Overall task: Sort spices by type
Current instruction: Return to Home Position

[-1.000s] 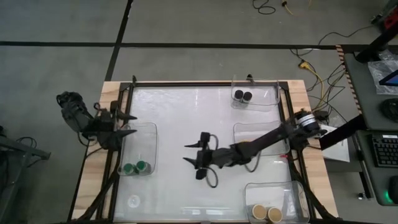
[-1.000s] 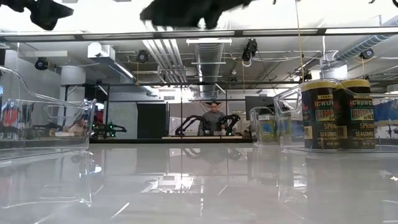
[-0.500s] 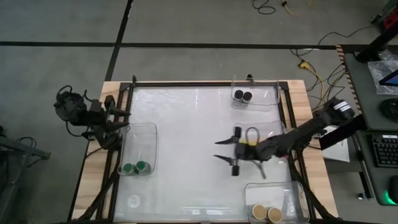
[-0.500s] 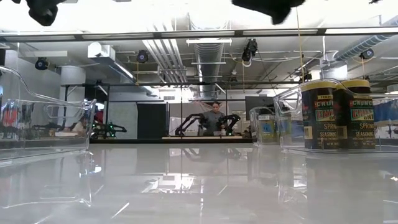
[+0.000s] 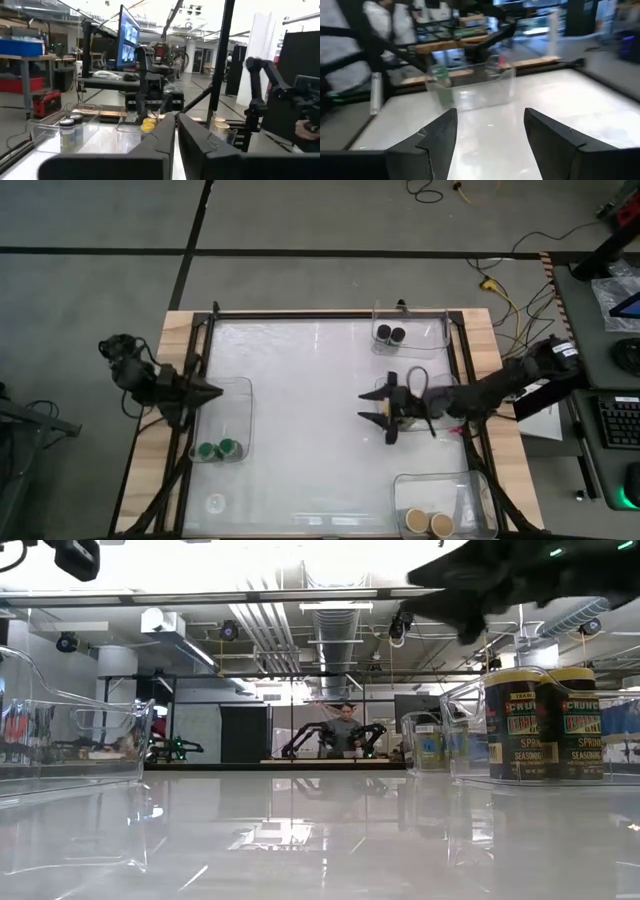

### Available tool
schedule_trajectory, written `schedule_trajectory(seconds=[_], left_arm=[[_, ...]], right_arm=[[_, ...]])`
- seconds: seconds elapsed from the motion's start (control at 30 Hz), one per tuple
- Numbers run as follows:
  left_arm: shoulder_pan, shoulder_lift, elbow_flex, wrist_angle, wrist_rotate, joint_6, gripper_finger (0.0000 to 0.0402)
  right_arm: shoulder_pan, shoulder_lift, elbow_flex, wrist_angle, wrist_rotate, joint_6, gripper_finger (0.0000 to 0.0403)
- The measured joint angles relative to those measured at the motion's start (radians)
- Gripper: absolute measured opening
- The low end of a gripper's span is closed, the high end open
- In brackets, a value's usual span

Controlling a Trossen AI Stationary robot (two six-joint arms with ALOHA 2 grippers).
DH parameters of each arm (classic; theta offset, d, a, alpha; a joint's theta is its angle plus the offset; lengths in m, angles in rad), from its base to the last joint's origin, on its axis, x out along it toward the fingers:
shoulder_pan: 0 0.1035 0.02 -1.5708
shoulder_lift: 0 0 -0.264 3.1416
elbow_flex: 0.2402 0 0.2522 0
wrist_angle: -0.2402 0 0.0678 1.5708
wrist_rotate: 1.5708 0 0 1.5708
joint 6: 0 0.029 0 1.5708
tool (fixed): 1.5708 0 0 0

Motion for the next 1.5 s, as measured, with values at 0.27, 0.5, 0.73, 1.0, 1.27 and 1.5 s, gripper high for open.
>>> schedule_trajectory(seconds=[0.27,0.5,0.73,1.0,1.27,1.5], left_arm=[[0.068,-0.012,-0.139,0.201,0.005,0.019,0.0001],[0.102,-0.02,-0.232,0.244,0.007,0.001,0.0001],[0.286,-0.014,-0.333,0.414,0.186,0.001,0.0001],[0.489,-0.025,-0.378,0.415,0.383,-0.063,0.0001],[0.493,-0.112,-0.373,0.287,0.376,0.005,0.0001],[0.505,-0.115,-0.396,0.31,0.418,0.035,0.0001]], right_arm=[[-0.295,0.155,0.124,0.048,-0.281,-0.038,0.0219],[-0.236,-0.033,0.065,0.005,-0.21,-0.202,0.0219],[-0.232,-0.304,-0.092,-0.046,-0.146,-0.192,0.0219],[-0.231,-0.522,-0.268,-0.046,-0.148,-0.151,0.0219],[-0.232,-0.726,-0.388,-0.141,-0.148,-0.089,0.0219],[-0.249,-0.744,-0.389,-0.208,-0.16,-0.073,0.0218]])
